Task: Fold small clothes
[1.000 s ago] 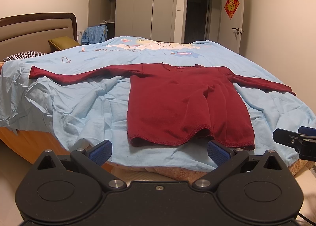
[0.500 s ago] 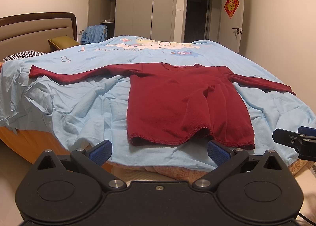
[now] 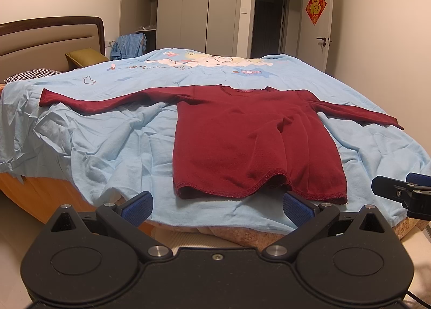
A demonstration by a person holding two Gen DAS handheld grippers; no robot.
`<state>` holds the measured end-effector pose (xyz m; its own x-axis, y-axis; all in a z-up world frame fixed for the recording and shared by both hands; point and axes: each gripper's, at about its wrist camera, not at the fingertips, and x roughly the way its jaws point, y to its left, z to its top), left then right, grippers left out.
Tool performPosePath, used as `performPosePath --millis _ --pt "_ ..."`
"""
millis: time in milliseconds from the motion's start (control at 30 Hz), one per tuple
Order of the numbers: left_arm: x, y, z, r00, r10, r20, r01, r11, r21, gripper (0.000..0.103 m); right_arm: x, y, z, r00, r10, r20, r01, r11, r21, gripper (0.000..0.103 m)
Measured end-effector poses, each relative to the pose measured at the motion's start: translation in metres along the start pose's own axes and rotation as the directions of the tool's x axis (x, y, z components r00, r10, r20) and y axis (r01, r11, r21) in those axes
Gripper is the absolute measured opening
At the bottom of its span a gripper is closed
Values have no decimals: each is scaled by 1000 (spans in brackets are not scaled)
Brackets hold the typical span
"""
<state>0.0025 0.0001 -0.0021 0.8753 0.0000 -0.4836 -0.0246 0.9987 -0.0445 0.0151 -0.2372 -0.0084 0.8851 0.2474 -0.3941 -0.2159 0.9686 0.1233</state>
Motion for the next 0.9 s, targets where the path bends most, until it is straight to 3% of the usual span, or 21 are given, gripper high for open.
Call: performPosePath --millis 900 --pt "6 -2 -3 1000 -5 -16 6 1000 8 102 -4 0 1 1000 -16 2 16 1000 10 103"
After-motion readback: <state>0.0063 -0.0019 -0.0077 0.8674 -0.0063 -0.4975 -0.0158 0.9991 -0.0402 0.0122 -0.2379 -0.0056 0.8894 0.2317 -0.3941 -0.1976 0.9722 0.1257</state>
